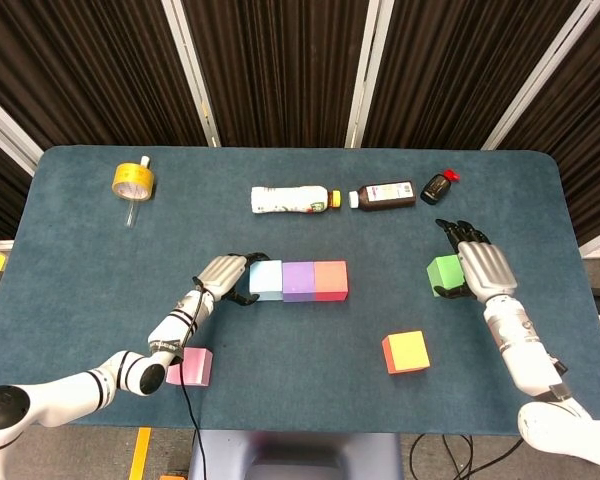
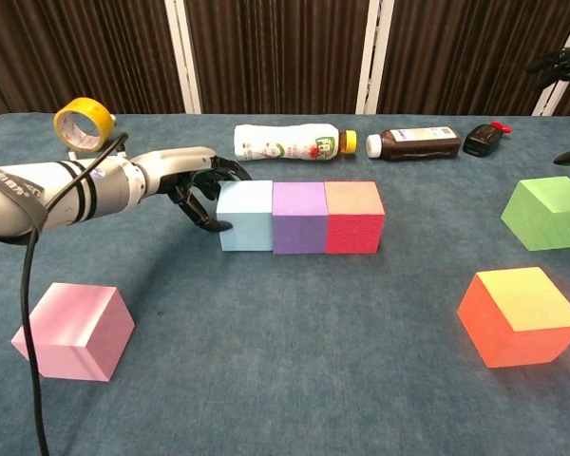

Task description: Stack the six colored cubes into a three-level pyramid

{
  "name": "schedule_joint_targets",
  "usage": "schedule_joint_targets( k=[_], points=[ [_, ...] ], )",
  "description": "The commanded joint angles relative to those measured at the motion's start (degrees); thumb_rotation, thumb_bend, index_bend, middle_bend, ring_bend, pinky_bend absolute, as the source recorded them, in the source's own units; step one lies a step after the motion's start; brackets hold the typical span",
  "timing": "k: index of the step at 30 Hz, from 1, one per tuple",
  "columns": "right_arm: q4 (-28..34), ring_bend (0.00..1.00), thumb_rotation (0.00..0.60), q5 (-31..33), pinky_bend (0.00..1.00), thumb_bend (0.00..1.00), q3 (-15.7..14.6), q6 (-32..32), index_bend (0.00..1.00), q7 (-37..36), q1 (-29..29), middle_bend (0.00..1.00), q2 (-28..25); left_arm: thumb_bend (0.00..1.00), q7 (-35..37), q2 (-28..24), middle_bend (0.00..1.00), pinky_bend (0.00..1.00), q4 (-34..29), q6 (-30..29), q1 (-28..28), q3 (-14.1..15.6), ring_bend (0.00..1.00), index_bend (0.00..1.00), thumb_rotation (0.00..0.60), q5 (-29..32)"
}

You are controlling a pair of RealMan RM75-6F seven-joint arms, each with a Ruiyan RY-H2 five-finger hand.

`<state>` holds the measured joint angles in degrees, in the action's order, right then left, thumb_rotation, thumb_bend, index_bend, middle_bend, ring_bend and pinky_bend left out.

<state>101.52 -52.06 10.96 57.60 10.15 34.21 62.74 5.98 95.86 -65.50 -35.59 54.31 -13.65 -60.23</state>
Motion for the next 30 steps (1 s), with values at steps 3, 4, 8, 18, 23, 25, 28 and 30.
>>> schedule_joint_targets(
  k=[3,4,8,18,23,25,28,30],
  points=[
    [0.1,0.09,0.6,0.0,0.23,0.26,0.1,0.2,0.11,0.1,-0.2,0.21,-0.1,0.33,0.4,-0.2,0.32,0.22,-0.4,-0.6,-0.5,0.0,0.29,0.22,0.6,-0.6],
    [0.2,0.09,0.6,-0.1,0.23,0.26,0.1,0.2,0.11,0.0,-0.2,0.21,-0.1,0.33,0.5,-0.3,0.32,0.22,-0.6,-0.7,-0.7,0.1,0.29,0.22,0.6,-0.8],
    [0.4,0.09,0.6,-0.2,0.23,0.26,0.2,0.3,0.11,0.1,-0.3,0.21,-0.1,0.33,0.5,-0.4,0.32,0.22,-1.1,-0.9,-1.0,0.3,0.29,0.22,0.6,-1.0],
    [0.6,0.09,0.6,-0.2,0.23,0.26,0.2,0.4,0.11,0.0,-0.7,0.21,-0.4,0.33,-0.4,0.3,0.32,0.22,-0.8,-1.1,-0.9,0.5,0.29,0.21,0.6,-1.0],
    [0.5,0.09,0.6,-0.3,0.23,0.26,0.2,0.3,0.11,-0.2,-0.8,0.21,-0.6,0.33,-0.9,0.8,0.32,0.22,-0.3,-1.6,-0.8,0.4,0.29,0.21,0.6,-0.9],
    [0.5,0.09,0.6,-0.3,0.23,0.26,0.3,0.2,0.11,-0.2,-0.9,0.21,-0.7,0.33,-1.1,1.0,0.32,0.22,-0.1,-1.7,-0.8,0.3,0.29,0.21,0.6,-0.9],
    [0.4,0.09,0.6,-0.3,0.23,0.26,0.3,0.2,0.11,-0.4,-1.0,0.21,-0.7,0.33,-1.3,1.1,0.31,0.22,0.0,-1.7,-0.8,0.2,0.29,0.2,0.6,-0.7],
    [0.4,0.09,0.6,-0.3,0.23,0.26,0.4,0.2,0.11,-0.5,-1.0,0.21,-0.7,0.33,-1.4,1.1,0.31,0.22,0.0,-1.7,-0.7,0.1,0.29,0.2,0.6,-0.7]
  ],
)
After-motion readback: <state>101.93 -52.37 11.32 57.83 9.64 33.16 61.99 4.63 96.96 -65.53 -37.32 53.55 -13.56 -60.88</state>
